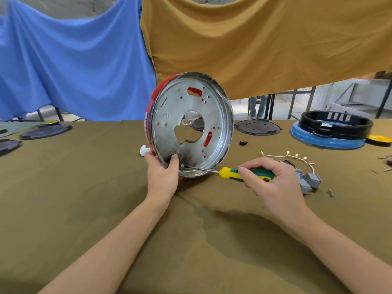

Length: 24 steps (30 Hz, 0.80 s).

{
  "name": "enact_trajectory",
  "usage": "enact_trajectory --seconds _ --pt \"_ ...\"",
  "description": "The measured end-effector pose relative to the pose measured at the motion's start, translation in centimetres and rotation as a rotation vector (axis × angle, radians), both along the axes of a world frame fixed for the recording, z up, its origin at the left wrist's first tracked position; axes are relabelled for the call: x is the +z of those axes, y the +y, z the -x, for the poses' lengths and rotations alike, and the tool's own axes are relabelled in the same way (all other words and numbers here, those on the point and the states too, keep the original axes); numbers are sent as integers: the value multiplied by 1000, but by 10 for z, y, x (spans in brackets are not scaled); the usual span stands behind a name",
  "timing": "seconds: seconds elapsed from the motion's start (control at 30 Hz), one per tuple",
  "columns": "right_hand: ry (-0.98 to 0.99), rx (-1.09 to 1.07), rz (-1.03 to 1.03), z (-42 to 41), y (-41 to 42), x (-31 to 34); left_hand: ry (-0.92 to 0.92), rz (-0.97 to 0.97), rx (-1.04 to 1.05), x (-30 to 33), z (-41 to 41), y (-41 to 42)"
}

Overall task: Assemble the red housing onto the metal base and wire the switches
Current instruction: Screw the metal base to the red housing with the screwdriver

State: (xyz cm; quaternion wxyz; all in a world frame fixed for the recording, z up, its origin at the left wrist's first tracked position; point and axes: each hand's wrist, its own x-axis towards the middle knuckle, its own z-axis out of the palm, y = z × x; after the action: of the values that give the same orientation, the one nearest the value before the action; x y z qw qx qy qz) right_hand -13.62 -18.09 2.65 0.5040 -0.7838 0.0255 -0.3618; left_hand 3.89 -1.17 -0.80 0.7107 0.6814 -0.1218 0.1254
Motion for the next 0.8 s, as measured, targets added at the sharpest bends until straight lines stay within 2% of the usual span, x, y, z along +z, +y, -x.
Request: enact_trajectory --seconds 0.63,0.8 --pt "-6 6 2 0 -1 -3 25 -31 4 0 0 0" --pt "-17 10 94 0 1 -3 59 -15 0 -1 -2 1"
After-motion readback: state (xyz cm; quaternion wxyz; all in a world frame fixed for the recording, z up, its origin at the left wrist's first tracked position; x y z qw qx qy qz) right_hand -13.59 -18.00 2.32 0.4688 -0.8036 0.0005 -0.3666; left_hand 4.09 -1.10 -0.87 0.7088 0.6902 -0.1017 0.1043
